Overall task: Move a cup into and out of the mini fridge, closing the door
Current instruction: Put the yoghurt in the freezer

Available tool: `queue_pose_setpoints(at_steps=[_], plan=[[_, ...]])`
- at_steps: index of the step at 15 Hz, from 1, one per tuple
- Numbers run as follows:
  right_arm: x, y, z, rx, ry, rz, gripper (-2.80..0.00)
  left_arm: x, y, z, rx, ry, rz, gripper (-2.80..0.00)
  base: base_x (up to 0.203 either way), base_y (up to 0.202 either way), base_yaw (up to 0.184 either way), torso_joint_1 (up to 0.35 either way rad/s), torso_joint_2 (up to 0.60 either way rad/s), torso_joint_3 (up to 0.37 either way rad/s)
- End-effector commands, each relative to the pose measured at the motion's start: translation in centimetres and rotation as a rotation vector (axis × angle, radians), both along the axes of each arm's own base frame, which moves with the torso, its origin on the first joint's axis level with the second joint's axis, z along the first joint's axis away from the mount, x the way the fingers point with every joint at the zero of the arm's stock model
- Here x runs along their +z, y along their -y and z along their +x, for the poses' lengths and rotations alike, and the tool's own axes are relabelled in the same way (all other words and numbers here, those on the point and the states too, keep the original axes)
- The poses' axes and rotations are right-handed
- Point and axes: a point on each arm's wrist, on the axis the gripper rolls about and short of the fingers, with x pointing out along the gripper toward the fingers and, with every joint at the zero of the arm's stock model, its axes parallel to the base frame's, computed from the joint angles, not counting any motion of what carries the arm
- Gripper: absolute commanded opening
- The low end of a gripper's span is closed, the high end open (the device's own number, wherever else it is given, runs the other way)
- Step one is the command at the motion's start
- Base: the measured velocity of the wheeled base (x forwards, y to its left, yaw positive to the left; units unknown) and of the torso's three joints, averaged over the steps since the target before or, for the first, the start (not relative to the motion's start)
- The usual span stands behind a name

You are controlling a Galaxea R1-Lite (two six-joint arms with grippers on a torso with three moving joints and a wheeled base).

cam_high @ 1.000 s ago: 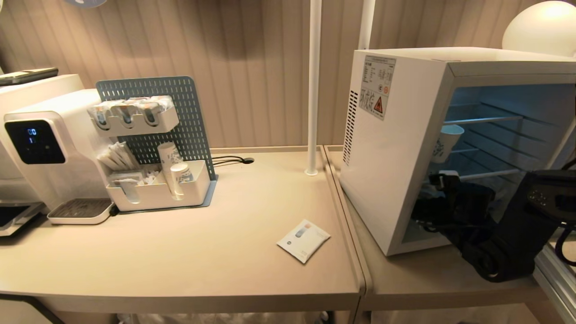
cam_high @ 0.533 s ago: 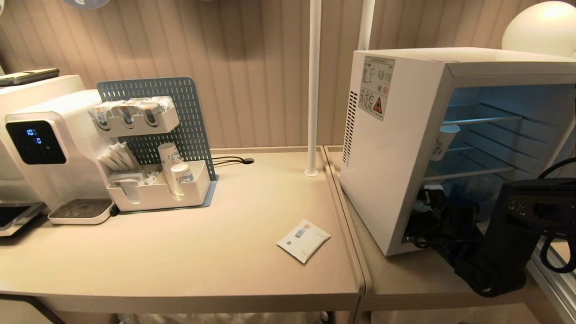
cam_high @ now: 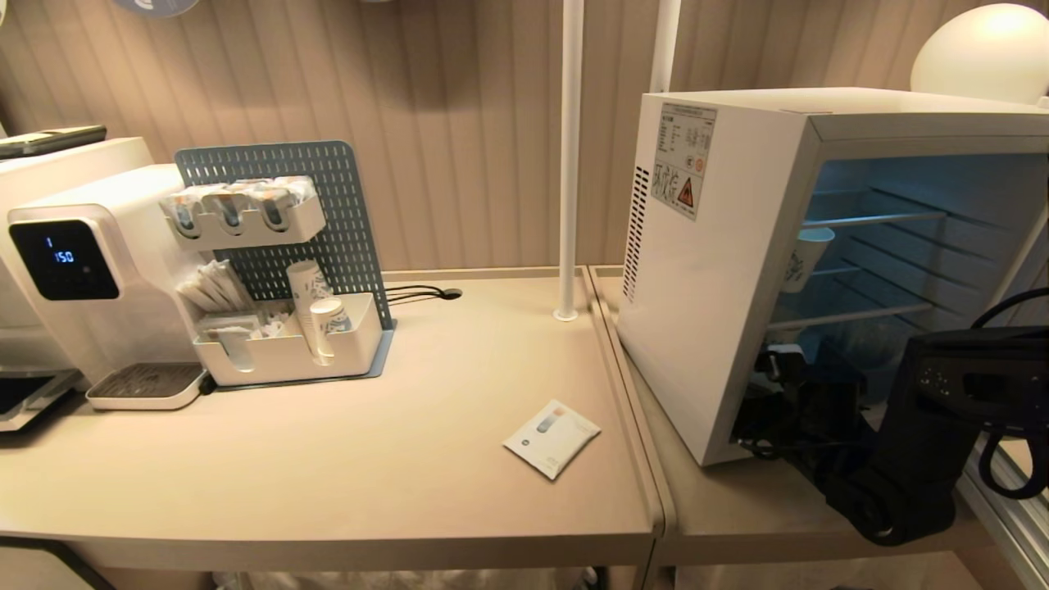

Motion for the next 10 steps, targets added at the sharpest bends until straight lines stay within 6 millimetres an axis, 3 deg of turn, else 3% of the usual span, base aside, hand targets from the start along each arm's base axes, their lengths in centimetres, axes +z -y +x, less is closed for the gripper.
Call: queue_pose_setpoints(at_steps=[1, 5, 10], plan=[[1.8, 0.4, 0.0, -0.008, 0.057, 0.013, 0.00, 0.0, 0.0, 0.0, 0.001, -0.003, 0.000, -2.80, 0.000, 0.000, 0.000, 0.000, 0.00, 0.000], [3.7, 0.7, -0.9, -0.008, 0.089, 0.019, 0.00, 0.0, 0.0, 0.0, 0.001, -0.002, 0.000, -2.80, 0.000, 0.000, 0.000, 0.000, 0.00, 0.000], [6.6, 1.8, -3.9, -0.023, 0.100, 0.017, 0.00, 0.0, 0.0, 0.0, 0.001, -0.002, 0.000, -2.80, 0.000, 0.000, 0.000, 0.000, 0.00, 0.000]])
